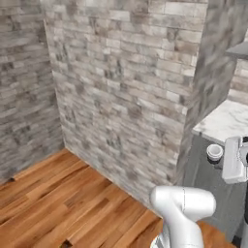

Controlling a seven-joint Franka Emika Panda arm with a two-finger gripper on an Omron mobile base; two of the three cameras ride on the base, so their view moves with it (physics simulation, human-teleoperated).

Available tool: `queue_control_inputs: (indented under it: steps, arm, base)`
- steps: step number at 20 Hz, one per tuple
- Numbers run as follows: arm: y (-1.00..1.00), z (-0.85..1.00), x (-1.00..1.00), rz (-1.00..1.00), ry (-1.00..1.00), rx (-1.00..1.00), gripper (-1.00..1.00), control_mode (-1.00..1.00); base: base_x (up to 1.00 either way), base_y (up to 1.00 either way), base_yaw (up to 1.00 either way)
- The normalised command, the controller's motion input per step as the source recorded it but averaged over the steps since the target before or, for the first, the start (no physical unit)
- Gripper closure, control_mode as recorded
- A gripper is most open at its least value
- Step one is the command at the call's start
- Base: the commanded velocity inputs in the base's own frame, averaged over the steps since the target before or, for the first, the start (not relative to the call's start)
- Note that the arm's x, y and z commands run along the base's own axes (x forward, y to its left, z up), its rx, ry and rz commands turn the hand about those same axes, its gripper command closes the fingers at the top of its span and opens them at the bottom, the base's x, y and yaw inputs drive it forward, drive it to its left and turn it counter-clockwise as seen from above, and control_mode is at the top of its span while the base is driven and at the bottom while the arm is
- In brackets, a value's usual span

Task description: Move the drinks to the dining counter.

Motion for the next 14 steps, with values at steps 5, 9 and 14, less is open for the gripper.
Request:
queue_control_inputs:
  steps: [5,9,14]
  arm:
    - [0.00,0.00,0.00,0.00,0.00,0.00,1.00,1.00]
    - [0.00,0.00,0.00,0.00,0.00,0.00,1.00,1.00]
    - [0.00,0.00,0.00,0.00,0.00,0.00,1.00,1.00]
  base:
    - [-0.04,0.19,0.57]
    - [0.00,0.31,0.53]
    - [0.00,0.48,0.49]
